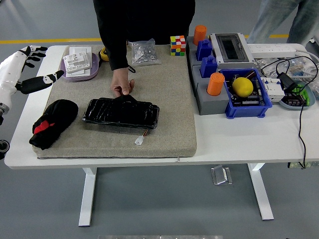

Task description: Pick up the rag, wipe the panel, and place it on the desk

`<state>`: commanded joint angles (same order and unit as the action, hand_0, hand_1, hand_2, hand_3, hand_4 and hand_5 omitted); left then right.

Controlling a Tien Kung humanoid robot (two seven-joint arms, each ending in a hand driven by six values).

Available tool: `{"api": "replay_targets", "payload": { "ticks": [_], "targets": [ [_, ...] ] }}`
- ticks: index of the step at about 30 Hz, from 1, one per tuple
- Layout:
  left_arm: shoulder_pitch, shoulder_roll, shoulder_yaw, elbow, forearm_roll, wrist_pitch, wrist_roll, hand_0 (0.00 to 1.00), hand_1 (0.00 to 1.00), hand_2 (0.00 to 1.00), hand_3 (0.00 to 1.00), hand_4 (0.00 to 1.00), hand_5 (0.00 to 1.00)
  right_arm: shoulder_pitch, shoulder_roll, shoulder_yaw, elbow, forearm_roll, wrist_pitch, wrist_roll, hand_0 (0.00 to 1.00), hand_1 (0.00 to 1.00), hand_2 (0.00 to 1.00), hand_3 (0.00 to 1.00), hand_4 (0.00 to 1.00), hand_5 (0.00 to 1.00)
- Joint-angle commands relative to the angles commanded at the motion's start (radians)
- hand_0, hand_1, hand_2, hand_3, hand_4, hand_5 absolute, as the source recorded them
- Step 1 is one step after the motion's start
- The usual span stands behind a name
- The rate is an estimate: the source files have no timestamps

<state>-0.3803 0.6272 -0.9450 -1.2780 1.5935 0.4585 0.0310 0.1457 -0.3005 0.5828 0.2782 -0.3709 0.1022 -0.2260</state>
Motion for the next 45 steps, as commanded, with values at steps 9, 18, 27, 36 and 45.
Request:
{"api": "replay_targets", "payload": {
  "ticks": [9, 18, 27, 36, 45],
  "targets": [
    [-0.017, -0.021, 0.087, 0.097, 0.018, 0.005, 0.002, 0.567, 0.708, 0.769, 0.792, 0.906, 0.531, 0.0, -0.002, 0.002, 0.002, -0.001, 0.0, 0.001, 0.786, 0.725, 0.727, 0.66, 0.998, 0.549],
    [-0.033, -0.043, 0.127, 0.188, 0.014, 0.01, -0.01, 0.573, 0.711, 0.782, 0.796, 0.894, 0.498, 0.001, -0.006, 0.003, 0.005, -0.003, 0.002, 0.001, 0.786, 0.725, 0.727, 0.66, 0.998, 0.549],
    [-0.045, -0.064, 0.162, 0.263, 0.024, 0.014, -0.013, 0.573, 0.712, 0.788, 0.796, 0.893, 0.494, 0.0, -0.008, 0.001, 0.009, -0.004, 0.002, 0.001, 0.786, 0.725, 0.728, 0.66, 0.998, 0.549],
    [-0.043, -0.086, 0.194, 0.297, 0.007, 0.013, -0.013, 0.577, 0.713, 0.79, 0.796, 0.892, 0.487, 0.003, -0.012, -0.006, 0.012, -0.006, 0.001, 0.001, 0.786, 0.725, 0.728, 0.662, 0.998, 0.55],
    [-0.06, -0.12, 0.212, 0.34, -0.005, 0.015, -0.015, 0.577, 0.713, 0.792, 0.797, 0.892, 0.484, 0.003, -0.011, -0.009, 0.013, -0.008, 0.0, 0.003, 0.786, 0.724, 0.728, 0.662, 0.998, 0.552]
  ]
}}
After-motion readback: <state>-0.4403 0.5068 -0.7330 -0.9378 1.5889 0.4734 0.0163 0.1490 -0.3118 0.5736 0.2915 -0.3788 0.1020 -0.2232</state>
